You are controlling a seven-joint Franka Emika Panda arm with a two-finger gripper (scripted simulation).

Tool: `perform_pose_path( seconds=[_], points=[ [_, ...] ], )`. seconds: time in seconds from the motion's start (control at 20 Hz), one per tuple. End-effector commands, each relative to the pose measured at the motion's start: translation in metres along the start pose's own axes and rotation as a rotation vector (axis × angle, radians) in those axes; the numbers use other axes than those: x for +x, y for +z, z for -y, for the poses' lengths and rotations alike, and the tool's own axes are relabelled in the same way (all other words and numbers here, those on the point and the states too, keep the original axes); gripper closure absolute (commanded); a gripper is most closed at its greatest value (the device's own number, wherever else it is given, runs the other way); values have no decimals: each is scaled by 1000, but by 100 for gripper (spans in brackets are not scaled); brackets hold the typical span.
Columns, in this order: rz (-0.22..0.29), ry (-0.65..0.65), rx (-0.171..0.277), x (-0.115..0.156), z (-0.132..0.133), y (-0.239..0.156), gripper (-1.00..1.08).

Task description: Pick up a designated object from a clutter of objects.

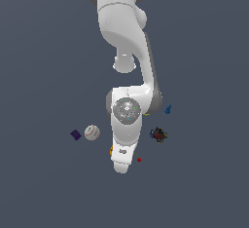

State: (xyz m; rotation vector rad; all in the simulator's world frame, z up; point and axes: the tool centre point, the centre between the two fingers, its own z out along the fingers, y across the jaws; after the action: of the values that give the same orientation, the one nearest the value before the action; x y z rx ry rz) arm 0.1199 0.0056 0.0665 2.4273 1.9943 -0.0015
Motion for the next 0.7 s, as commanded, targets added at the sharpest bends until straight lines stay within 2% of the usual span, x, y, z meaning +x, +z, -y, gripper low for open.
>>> perform_pose_path(
  seconds=[0.0,0.25,0.65],
  points=[
    [-1,-8,-1,0,0,1,-92],
    [0,-4,0,0,0,7,-92],
    [0,-8,0,0,1,45,-92]
  ],
)
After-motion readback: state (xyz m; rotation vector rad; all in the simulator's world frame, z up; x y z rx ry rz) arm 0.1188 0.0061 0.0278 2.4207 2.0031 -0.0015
